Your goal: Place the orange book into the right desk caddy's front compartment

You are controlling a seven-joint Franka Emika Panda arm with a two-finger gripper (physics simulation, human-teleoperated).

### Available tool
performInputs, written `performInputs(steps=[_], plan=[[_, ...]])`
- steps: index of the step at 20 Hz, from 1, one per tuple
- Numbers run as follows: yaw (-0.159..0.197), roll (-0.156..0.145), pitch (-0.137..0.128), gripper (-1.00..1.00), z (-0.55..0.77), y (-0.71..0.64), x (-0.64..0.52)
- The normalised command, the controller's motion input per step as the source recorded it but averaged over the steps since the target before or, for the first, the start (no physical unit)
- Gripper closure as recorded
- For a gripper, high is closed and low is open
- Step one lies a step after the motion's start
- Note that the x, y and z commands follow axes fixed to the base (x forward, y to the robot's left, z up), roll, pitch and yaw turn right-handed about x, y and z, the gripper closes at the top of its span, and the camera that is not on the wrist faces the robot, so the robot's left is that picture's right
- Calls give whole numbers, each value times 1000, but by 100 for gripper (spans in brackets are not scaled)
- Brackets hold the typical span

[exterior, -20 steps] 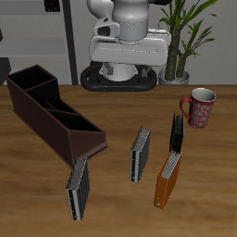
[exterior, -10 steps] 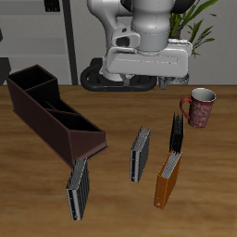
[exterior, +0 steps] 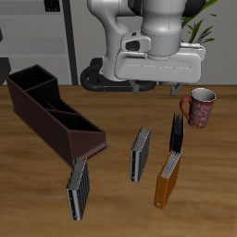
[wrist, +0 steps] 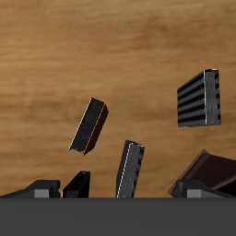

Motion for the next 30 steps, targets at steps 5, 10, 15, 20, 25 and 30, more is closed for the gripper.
performInputs(steps=[5,10,15,20,25,30], plan=[[-53,0,-47,-100,-180,186,132],[-31,22,-17,-100,-172,178,79],[-68,7,-38,-100,-115,132,50],[8,22,-39,-100,-153,104,133],[-22,2,-9,-100,-230,35,199],[-12,-6,11,-100,-173,31,112]])
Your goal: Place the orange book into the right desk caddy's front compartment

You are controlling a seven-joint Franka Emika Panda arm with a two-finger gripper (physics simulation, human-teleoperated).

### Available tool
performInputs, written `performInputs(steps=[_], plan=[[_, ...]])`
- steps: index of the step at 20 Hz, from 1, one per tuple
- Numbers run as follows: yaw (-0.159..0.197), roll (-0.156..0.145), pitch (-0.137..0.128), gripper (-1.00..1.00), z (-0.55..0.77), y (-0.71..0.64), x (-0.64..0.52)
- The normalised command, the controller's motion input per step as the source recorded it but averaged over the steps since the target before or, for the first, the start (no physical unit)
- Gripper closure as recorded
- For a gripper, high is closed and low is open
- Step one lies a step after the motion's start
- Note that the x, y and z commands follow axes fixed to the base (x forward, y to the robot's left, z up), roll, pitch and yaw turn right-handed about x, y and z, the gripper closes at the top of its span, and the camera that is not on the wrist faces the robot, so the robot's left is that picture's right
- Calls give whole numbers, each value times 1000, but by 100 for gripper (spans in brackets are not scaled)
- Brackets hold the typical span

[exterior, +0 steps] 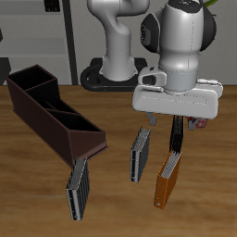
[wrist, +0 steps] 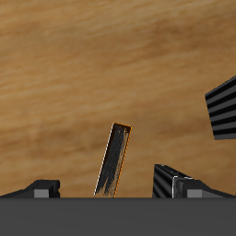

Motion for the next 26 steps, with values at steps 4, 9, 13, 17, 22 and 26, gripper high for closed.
performInputs(steps=[4,9,13,17,22,26], plan=[[-22,-10,26,-100,-186,16,157],[-27,-6,9,-100,-117,-35,132],[-10,-3,-17,-100,-94,-7,112],[-9,5,10,-100,-180,13,66],[-18,-9,0,-100,-210,-4,29],[-20,-5,12,-100,-272,-57,43]])
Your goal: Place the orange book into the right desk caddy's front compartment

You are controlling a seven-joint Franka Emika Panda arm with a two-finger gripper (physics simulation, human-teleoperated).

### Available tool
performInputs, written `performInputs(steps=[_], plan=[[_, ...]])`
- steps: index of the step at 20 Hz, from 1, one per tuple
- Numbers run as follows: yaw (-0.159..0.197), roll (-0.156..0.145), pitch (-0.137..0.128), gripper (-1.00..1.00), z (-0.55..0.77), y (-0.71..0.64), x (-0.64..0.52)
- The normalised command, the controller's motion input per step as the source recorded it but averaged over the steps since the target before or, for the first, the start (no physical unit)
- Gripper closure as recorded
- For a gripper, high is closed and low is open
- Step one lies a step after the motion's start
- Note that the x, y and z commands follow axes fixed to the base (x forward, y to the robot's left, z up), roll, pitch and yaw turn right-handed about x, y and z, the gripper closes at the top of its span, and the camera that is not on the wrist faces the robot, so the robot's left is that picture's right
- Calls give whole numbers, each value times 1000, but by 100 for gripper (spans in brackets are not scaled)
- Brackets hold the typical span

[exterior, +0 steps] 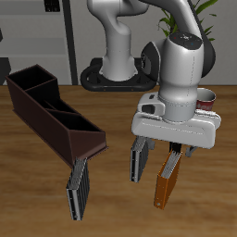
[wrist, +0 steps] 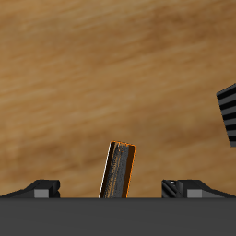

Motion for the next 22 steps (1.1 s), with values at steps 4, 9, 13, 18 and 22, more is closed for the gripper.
performInputs(steps=[4,9,13,18,22], plan=[[22,-6,-3,-100,-222,-7,48],[-10,-3,15,-100,-188,31,25],[-12,0,17,-100,-196,16,40],[0,7,22,-100,-180,26,-18],[-34,-8,20,-100,-231,-5,25]])
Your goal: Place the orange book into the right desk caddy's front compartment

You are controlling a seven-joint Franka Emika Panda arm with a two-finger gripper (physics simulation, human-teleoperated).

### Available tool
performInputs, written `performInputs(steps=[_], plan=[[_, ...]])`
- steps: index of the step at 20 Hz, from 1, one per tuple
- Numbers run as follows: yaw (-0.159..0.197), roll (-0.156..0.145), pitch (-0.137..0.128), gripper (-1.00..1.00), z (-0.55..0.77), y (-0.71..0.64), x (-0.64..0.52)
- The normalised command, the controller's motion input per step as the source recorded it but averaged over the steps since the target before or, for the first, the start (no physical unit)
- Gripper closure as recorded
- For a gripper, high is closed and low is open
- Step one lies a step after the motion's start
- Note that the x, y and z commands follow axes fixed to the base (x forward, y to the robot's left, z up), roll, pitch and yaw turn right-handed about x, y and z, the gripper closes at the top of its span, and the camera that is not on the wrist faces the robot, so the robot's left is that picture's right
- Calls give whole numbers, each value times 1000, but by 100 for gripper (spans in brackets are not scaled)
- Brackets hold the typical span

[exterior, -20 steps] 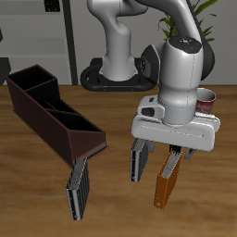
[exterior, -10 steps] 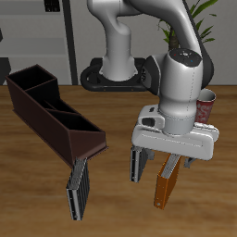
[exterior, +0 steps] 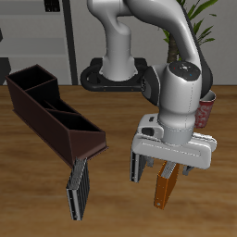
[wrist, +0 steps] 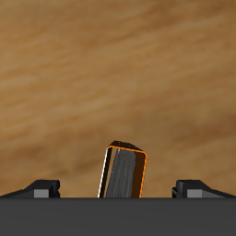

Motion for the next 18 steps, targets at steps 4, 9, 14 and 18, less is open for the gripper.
performInputs(steps=[4,9,14,18], plan=[[0,-2,38,-100,-318,33,69],[8,-6,23,-100,-168,14,45],[11,19,34,100,-168,15,15],[7,13,4,100,-37,-24,-37]])
